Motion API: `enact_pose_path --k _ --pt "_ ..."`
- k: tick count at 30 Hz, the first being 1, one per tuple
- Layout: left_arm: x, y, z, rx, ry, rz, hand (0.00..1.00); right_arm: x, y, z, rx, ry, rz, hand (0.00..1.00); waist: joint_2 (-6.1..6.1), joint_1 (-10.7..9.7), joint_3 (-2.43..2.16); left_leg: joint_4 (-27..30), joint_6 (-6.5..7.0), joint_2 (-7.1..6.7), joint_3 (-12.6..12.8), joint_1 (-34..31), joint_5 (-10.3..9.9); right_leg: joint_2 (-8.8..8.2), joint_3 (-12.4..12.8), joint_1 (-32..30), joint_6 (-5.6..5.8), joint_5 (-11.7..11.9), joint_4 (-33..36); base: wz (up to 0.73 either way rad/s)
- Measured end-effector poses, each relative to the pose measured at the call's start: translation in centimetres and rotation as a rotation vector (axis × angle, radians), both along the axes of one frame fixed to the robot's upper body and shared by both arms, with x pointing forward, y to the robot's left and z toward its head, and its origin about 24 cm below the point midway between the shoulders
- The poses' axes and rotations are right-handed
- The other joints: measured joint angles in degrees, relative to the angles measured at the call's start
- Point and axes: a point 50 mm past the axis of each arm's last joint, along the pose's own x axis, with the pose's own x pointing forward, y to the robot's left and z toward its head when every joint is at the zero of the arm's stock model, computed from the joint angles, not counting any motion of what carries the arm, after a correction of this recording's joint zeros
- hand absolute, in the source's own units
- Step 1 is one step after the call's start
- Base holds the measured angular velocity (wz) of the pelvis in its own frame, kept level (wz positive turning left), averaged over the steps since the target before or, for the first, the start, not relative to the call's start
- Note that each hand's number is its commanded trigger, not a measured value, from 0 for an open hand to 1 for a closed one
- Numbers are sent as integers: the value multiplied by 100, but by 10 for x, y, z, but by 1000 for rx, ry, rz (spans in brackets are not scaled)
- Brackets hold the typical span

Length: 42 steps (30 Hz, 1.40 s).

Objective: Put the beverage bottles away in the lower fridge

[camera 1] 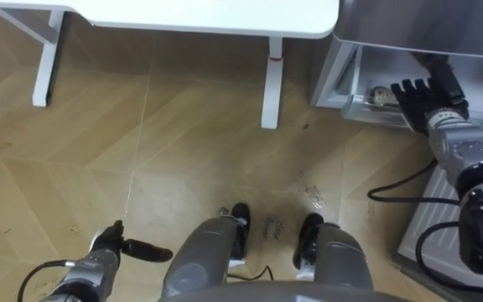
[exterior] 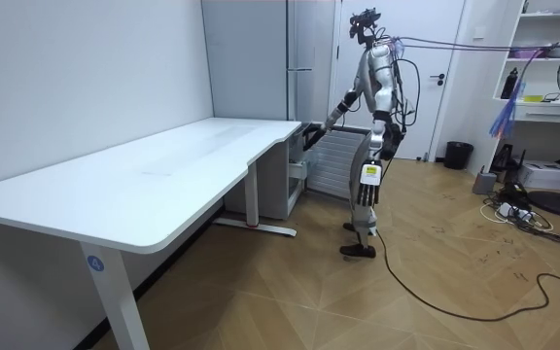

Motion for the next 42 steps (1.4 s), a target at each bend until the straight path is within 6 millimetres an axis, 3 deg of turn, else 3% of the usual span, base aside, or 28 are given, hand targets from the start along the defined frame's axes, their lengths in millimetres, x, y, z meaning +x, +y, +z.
enact_pose_path --k 7,9,11,19,23,30,35,42 --pt "0 4 1 -3 0 -3 0 -8 -8 -4 -27 9 -3 0 -9 -140 -43 -71 9 92 47 212 -8 110 4 267 -3 121 -249 -6" --pt "0 4 1 -3 2 -7 0 -13 -15 -5 -41 14 -12 0 -22 -142 -83 -112 8 100 83 323 -8 127 46 352 -1 122 -271 -10" --pt "0 5 2 -2 0 -1 0 -19 -21 -6 -51 -2 -24 0 -47 -150 -157 -196 6 145 172 409 -9 180 111 416 -6 153 -340 -17" --pt "2 6 2 -7 -25 13 0 -53 -31 -30 -64 73 -77 0 -55 -315 -170 -303 -32 275 202 660 -34 372 149 761 -17 326 -761 -9" --pt "-1 6 2 -7 -21 11 0 -66 -31 -39 -64 112 -90 0 -50 -427 -171 -331 -32 285 240 668 -34 377 153 756 -20 336 -791 -4" --pt "-6 6 1 -7 -18 16 0 -82 -33 -46 -107 148 -70 0 -49 -432 -171 -318 -51 289 267 675 -64 405 229 720 -15 332 -782 -4" --pt "-11 8 -1 -10 -15 53 0 -101 -26 -61 -132 210 -51 0 -53 -431 -169 -308 -63 288 264 678 -75 401 232 709 -23 290 -729 0" --pt "-12 7 -1 -11 -20 55 0 -109 -10 -75 -140 282 11 0 -25 -420 -164 -173 -73 337 237 565 -162 445 228 664 -30 273 -710 0"
